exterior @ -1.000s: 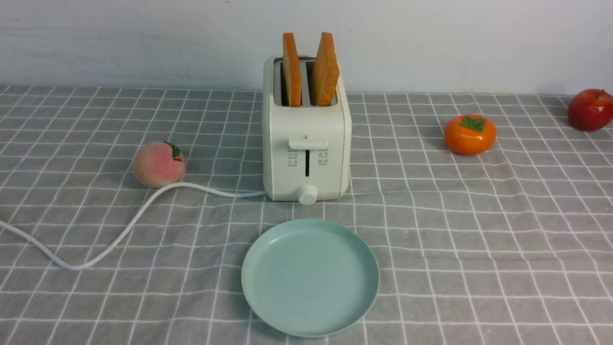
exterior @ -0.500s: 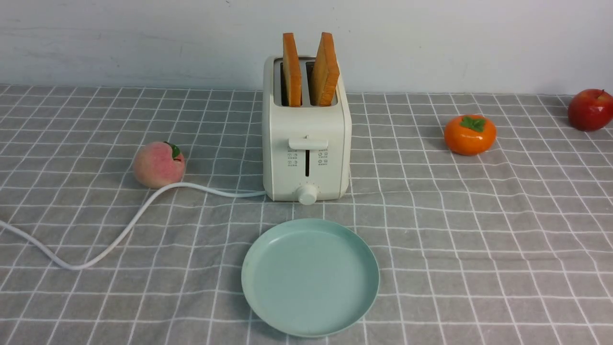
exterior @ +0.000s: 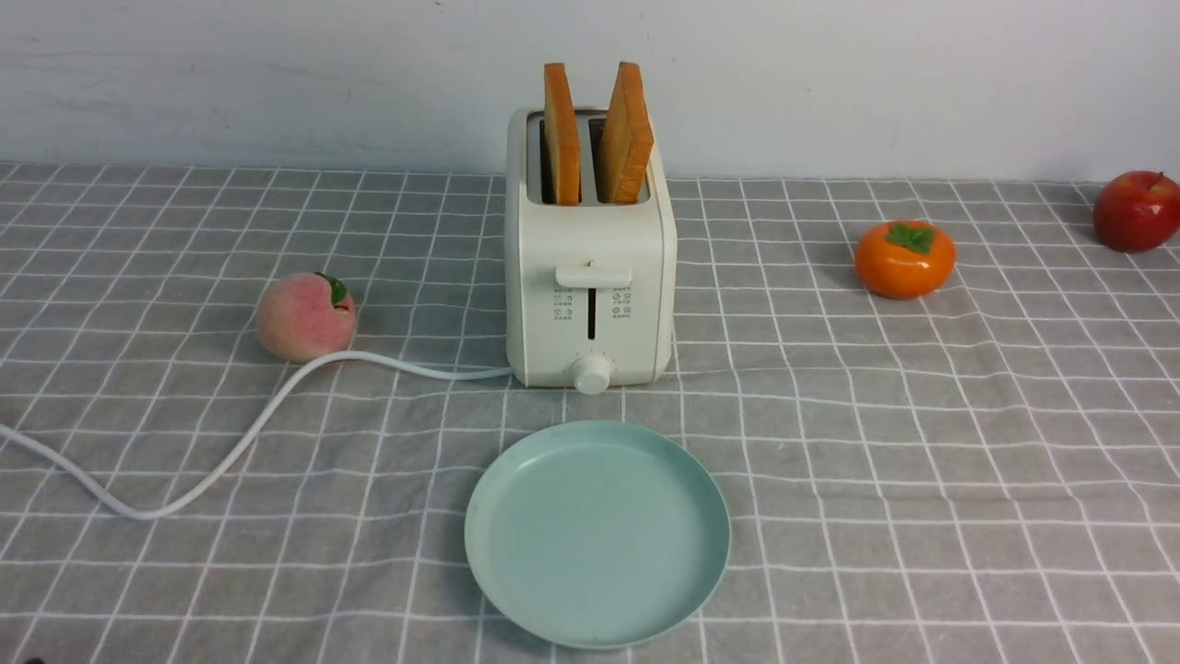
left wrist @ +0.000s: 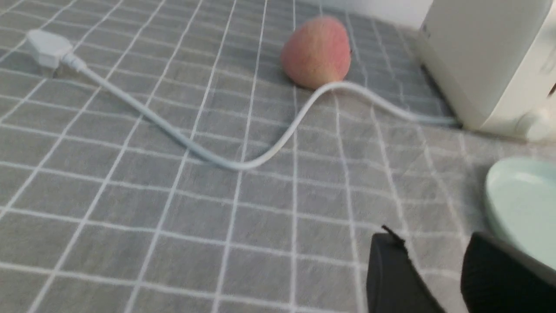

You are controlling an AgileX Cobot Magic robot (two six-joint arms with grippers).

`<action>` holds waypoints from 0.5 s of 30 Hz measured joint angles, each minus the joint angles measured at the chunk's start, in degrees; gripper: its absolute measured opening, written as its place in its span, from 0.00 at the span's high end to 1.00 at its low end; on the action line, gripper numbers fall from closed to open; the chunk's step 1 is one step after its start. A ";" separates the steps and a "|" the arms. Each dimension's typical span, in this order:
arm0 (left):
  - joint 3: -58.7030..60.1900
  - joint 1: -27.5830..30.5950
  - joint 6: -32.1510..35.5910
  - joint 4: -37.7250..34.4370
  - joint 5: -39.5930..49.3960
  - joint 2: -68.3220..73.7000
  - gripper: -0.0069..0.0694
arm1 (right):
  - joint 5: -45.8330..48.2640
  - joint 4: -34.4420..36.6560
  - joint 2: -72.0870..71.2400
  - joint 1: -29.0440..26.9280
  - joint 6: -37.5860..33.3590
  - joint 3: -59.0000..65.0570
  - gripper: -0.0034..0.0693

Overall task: Take toasted bread from bread machine on grey coffee table place on plate.
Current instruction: 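Reach for a toast slice standing in the toaster with the left gripper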

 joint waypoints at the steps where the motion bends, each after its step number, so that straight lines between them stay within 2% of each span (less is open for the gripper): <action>1: 0.00 0.00 -2.52 -3.50 -2.55 0.00 0.60 | -0.87 0.77 0.00 0.00 0.21 0.07 0.62; 3: 0.00 0.00 -5.09 -6.09 -5.16 0.00 0.60 | -2.82 3.02 0.00 0.00 1.21 0.41 0.62; 5: 0.00 0.00 -10.30 -13.33 -12.63 0.00 0.60 | -8.88 9.74 0.00 0.00 5.02 0.72 0.62; 6: 0.00 0.00 -10.59 -13.33 -13.23 0.00 0.60 | -9.92 10.23 0.00 0.00 5.27 0.72 0.62; 8: 0.00 0.00 -13.36 -17.79 -20.91 0.00 0.63 | -15.48 15.93 0.00 0.00 8.25 0.72 0.62; 10: 0.00 0.00 -14.27 -19.57 -25.84 0.00 0.70 | -18.52 18.30 0.00 0.00 9.50 0.72 0.62; 11: -0.21 0.00 -14.48 -20.07 -27.46 0.00 0.78 | -19.57 18.61 0.00 0.00 9.47 0.72 0.63; 13: -2.02 0.00 -14.55 -20.28 -25.87 0.00 0.90 | -20.53 18.68 0.00 0.00 8.93 0.72 0.63; 15: -5.65 0.00 -14.55 -19.87 -22.40 0.00 0.93 | -21.91 18.54 0.00 0.00 7.94 0.72 0.63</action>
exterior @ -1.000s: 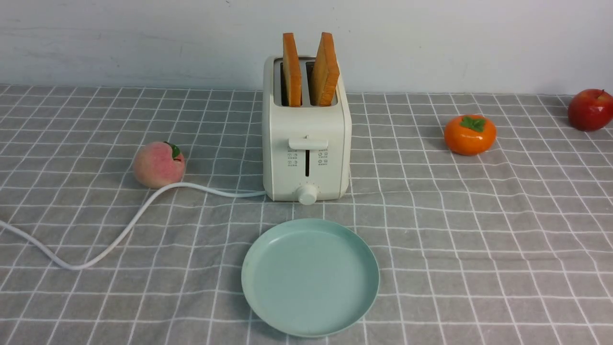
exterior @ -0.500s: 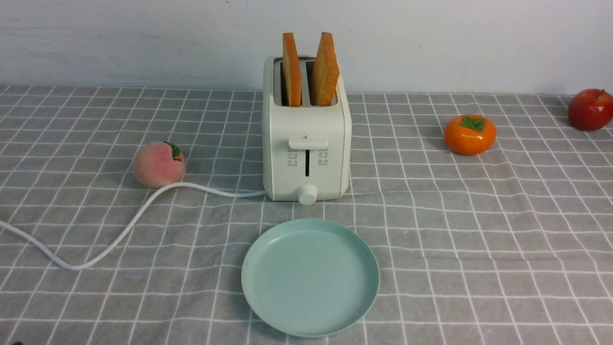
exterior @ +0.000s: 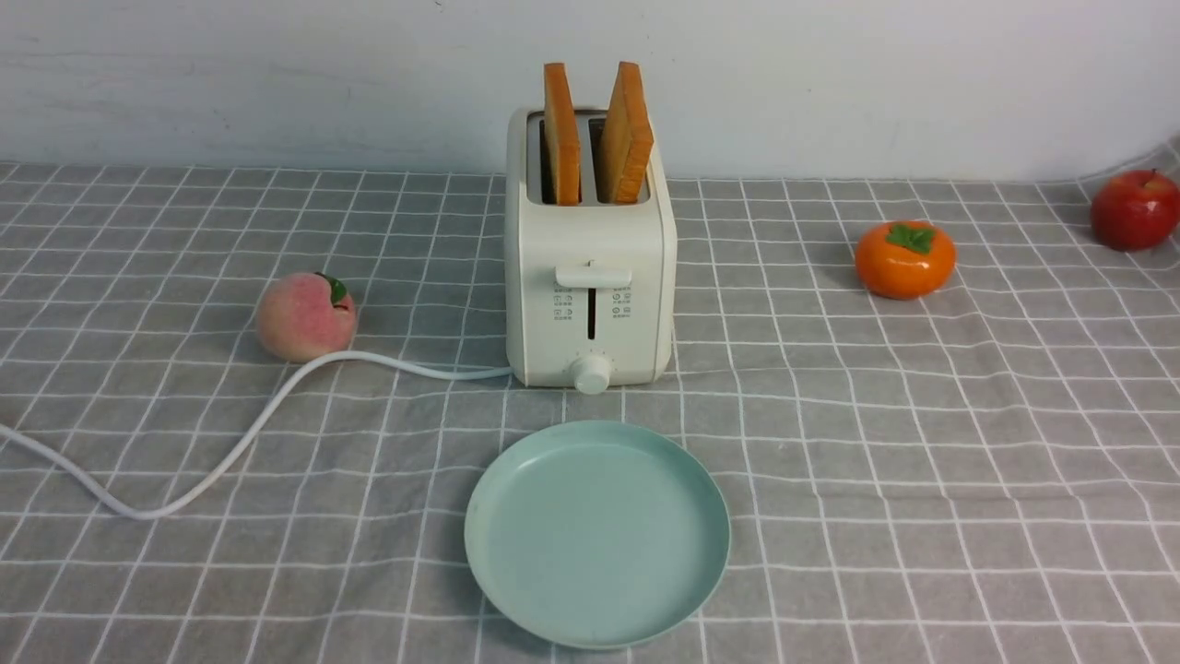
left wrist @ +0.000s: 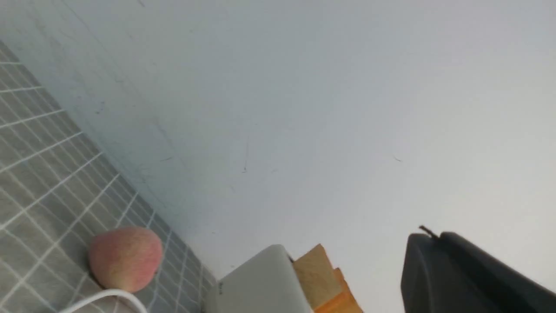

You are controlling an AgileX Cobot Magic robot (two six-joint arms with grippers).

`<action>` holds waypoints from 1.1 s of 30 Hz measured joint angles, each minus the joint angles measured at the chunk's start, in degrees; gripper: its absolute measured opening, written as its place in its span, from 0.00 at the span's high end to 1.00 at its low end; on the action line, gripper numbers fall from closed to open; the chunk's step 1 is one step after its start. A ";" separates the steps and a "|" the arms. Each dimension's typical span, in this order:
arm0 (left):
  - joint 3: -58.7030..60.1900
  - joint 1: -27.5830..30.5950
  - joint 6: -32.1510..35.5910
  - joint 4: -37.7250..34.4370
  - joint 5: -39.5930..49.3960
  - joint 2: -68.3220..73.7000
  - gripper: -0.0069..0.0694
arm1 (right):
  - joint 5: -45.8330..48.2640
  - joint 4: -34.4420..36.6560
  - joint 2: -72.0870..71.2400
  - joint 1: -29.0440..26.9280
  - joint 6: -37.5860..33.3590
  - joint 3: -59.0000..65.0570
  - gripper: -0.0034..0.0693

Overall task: Take toasted bread from bread machine on grey coffee table place on plate.
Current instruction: 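Reach for a toast slice standing in the toaster with the left gripper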

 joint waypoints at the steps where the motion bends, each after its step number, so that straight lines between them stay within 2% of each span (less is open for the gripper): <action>1: -2.54 0.00 0.05 0.60 2.27 0.18 0.93 | -1.47 0.42 0.00 0.00 0.09 0.00 0.63; 4: -10.39 0.00 0.80 3.35 9.77 3.25 0.93 | -2.54 2.94 0.00 0.00 2.85 -2.15 0.63; 7: -20.43 0.00 2.66 6.27 23.14 11.47 0.93 | 2.22 1.84 1.48 0.00 3.18 -11.51 0.71; 11: -29.69 0.00 6.86 7.24 41.05 24.28 0.93 | 20.99 -3.60 10.96 0.00 -0.01 -28.42 0.92; 14: -34.63 0.00 12.92 6.74 48.95 35.63 0.93 | 36.79 -8.10 21.93 0.00 -1.26 -39.01 0.98; 17: -38.10 0.00 20.68 2.48 50.90 45.68 0.93 | 47.35 -11.60 31.03 0.00 -1.61 -44.61 0.98; 19: -41.81 -1.17 27.47 -2.75 51.08 52.42 0.93 | 50.38 -13.02 35.26 0.00 -1.80 -45.96 0.97; 20: -42.23 -1.17 27.47 -3.28 51.08 53.06 0.93 | 50.75 -13.20 35.59 0.00 -1.80 -46.02 0.97; 21: -45.41 -3.44 31.83 -6.60 50.71 57.40 0.93 | 51.46 -13.54 37.39 0.00 -2.20 -46.23 0.97; 23: -51.13 -8.04 36.15 -9.54 49.04 63.84 0.93 | 51.36 -13.75 39.03 0.00 -2.98 -46.33 0.97; 24: -51.69 -8.48 36.27 -9.61 48.83 64.41 0.93 | 51.31 -13.75 39.09 0.00 -3.12 -46.33 0.97; 27: -63.09 -13.98 35.29 -8.31 47.39 75.30 0.93 | 50.02 -13.95 39.41 0.00 -3.25 -46.33 0.97; 33: -81.16 -15.96 33.49 -3.32 48.71 90.48 0.93 | 48.81 -13.95 39.41 0.05 -3.25 -46.34 0.96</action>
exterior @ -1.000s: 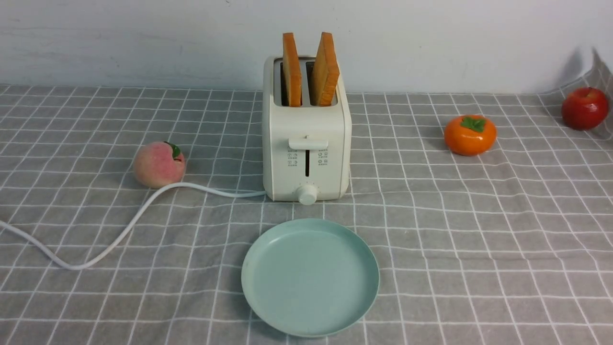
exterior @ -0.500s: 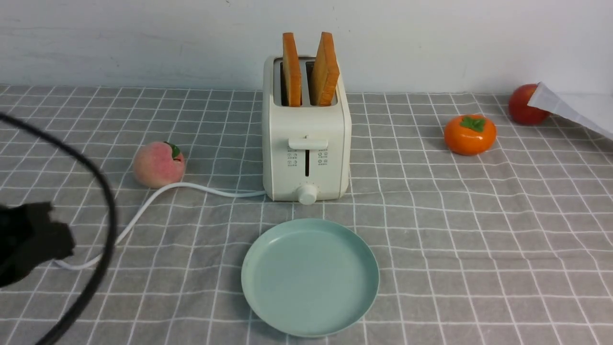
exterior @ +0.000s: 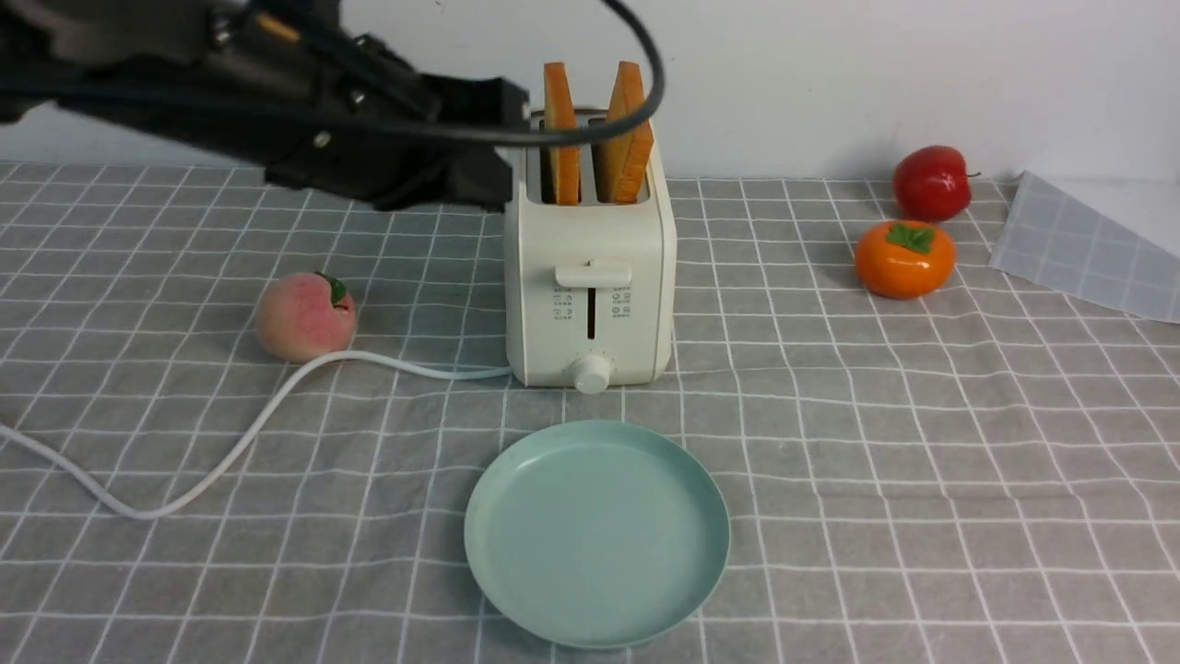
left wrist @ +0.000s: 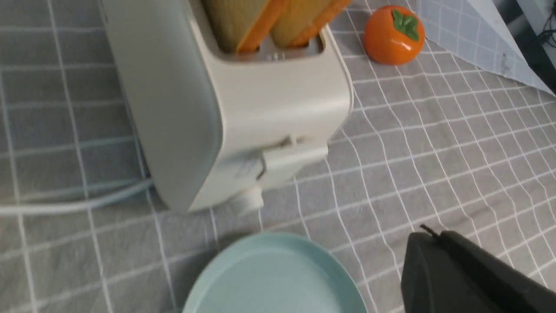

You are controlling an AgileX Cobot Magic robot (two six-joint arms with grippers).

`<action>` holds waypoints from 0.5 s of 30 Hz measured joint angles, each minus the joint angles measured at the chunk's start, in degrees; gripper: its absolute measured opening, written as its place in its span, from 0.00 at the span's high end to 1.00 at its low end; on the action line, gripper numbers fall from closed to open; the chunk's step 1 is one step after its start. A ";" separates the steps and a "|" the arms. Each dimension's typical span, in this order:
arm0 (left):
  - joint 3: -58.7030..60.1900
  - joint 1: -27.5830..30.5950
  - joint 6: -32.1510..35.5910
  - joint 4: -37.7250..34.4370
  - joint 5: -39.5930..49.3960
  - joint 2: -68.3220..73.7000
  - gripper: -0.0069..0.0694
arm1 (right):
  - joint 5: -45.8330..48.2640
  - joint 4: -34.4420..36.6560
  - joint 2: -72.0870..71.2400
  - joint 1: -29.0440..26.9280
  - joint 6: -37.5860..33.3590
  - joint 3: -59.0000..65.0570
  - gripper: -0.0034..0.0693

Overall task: Take toasted bread from bread machine on grey coffee table place on plate.
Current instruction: 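Reach for a toast slice standing in the toaster with the left gripper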

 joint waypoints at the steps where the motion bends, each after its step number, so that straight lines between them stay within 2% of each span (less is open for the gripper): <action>1: -3.30 0.00 0.00 0.60 0.13 2.76 0.91 | -0.12 0.00 0.00 0.00 0.00 0.00 0.96; 3: -6.24 0.00 0.00 0.95 0.04 5.27 0.88 | -0.18 0.00 0.00 0.00 0.00 0.00 0.96; 5: -10.02 0.00 0.48 1.30 -0.77 8.76 0.81 | -0.27 0.00 0.00 0.00 0.00 0.00 0.96; 8: -15.48 0.00 2.29 1.33 -4.26 15.05 0.55 | -0.95 0.00 0.00 0.00 0.00 0.00 0.96; 11: -17.42 0.00 2.64 1.27 -7.57 18.84 0.36 | -2.07 0.00 0.00 0.00 0.00 0.00 0.96; 13: -17.76 0.00 2.64 1.27 -10.90 21.05 0.24 | -3.04 0.00 0.00 0.00 0.00 0.00 0.95; 15: -17.83 0.00 2.66 1.27 -13.19 22.45 0.20 | -3.54 0.00 0.00 0.00 0.00 0.00 0.95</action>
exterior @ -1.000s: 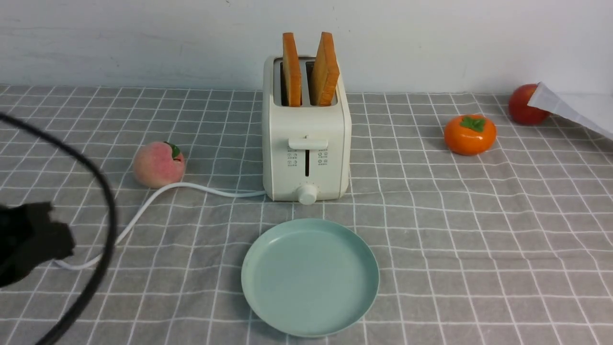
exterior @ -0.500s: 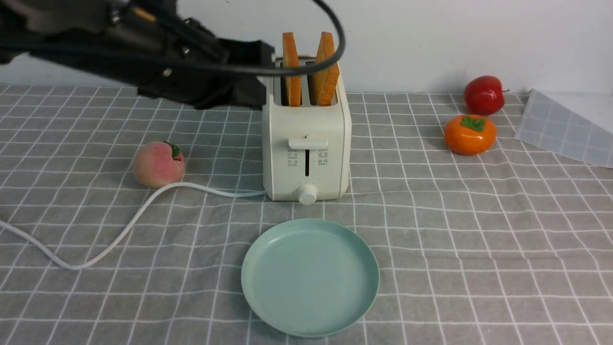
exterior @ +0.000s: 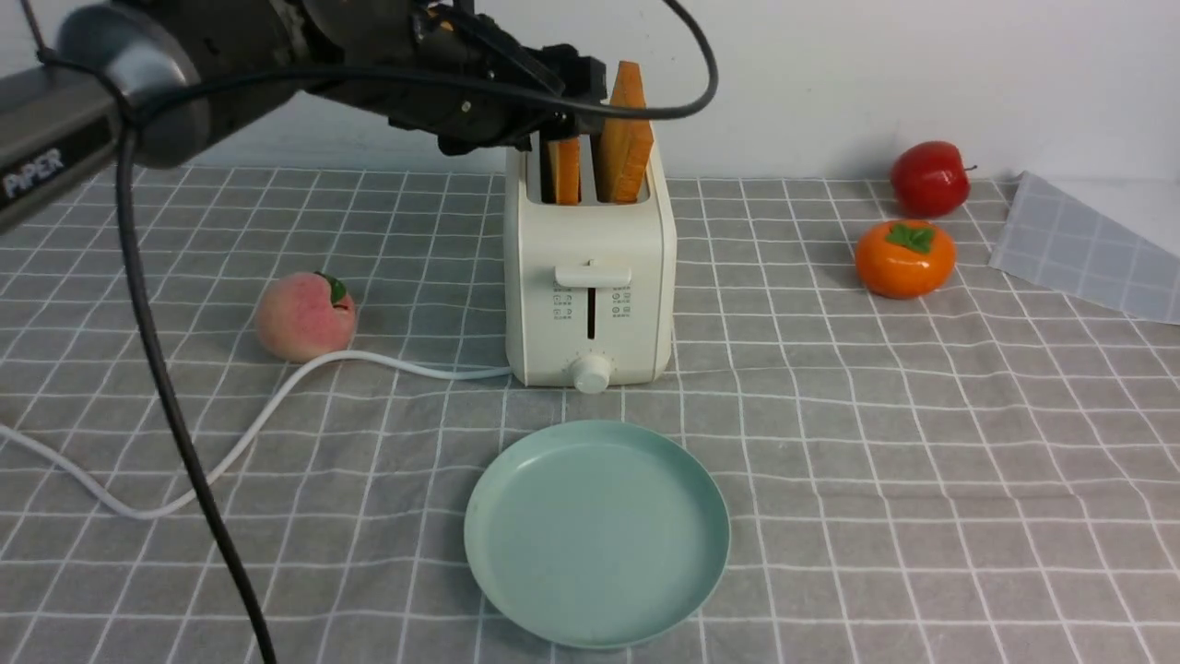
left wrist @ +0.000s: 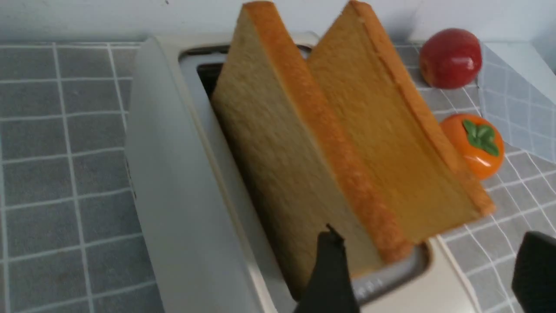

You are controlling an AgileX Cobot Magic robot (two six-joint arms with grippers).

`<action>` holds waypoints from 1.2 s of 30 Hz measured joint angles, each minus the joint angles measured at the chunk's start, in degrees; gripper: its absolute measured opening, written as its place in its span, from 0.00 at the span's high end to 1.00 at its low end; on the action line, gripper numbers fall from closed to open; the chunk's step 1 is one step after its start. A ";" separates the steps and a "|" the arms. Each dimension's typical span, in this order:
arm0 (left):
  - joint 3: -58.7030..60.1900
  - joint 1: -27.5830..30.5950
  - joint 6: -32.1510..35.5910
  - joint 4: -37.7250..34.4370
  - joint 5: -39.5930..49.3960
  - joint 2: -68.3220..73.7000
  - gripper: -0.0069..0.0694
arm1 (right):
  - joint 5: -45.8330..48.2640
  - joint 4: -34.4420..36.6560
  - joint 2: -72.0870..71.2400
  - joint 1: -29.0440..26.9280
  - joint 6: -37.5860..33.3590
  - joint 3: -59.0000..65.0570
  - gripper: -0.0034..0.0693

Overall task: Take toasted bread from bread machine on grey coffee table place on plate.
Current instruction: 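Reach for a toast slice standing in the toaster with the left gripper, then place the slice of bread on the plate with the left gripper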

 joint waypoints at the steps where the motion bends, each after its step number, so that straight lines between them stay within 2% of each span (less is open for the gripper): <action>1: 0.00 0.00 0.05 0.00 -2.03 1.24 0.17 | -0.53 0.00 0.00 0.00 0.00 0.00 0.95; 5: 0.00 0.00 0.11 0.00 -5.28 3.34 0.18 | -1.48 0.00 0.00 0.00 0.00 0.00 0.95; 6: 0.00 0.00 0.11 0.00 -6.30 4.10 0.22 | -1.68 0.00 0.00 0.00 0.00 0.00 0.95; 7: 0.00 0.00 0.13 -0.06 -6.82 4.40 0.28 | -1.73 0.00 0.00 0.00 0.00 0.00 0.95; 9: 0.00 0.00 0.13 -0.18 -7.14 4.85 0.45 | -1.73 0.00 0.00 0.00 0.00 0.00 0.95; 11: 0.00 0.00 0.26 0.19 -6.94 4.45 0.74 | -1.73 0.00 0.00 0.00 0.00 0.00 0.95; 13: 0.00 0.00 0.57 0.87 -6.43 3.84 0.81 | -1.73 0.00 0.00 0.00 0.00 0.00 0.95; 19: 0.00 0.00 1.35 6.03 -0.94 -5.19 0.79 | -1.73 0.00 0.00 0.00 0.00 0.00 0.94; 22: 0.00 0.00 -1.00 10.75 7.84 -14.10 0.79 | -1.86 0.05 0.00 0.00 0.00 0.00 0.94; 23: 0.00 0.00 -1.17 10.97 8.48 -15.06 0.79 | -1.86 0.05 0.00 0.00 0.00 0.00 0.94; 26: 0.08 0.00 -3.79 12.90 21.55 -21.54 0.79 | -1.99 1.49 0.00 0.00 0.00 0.00 0.93; 27: 0.08 0.00 -3.79 12.90 22.31 -21.81 0.79 | -2.06 1.82 0.00 0.00 0.00 0.00 0.93; 28: 1.11 0.00 -4.12 12.03 27.58 -23.72 0.79 | -2.18 2.94 0.00 0.00 0.00 0.00 0.93; 30: 2.96 0.00 -3.79 10.51 30.63 -24.65 0.79 | -2.18 3.84 0.00 0.00 0.00 0.00 0.93; 31: 5.98 0.00 -2.60 6.89 33.46 -25.19 0.79 | -2.30 4.73 0.00 0.00 0.00 0.00 0.93; 32: 6.42 0.00 -2.60 6.40 33.46 -25.18 0.79 | -2.28 4.73 0.00 0.00 0.00 0.00 0.93; 34: 13.90 0.00 2.82 -1.34 33.60 -24.52 0.79 | -2.36 4.95 0.00 0.00 0.00 0.00 0.92; 36: 17.88 0.00 6.10 -5.36 32.99 -23.90 0.79 | -2.36 4.95 0.00 0.00 0.00 0.00 0.92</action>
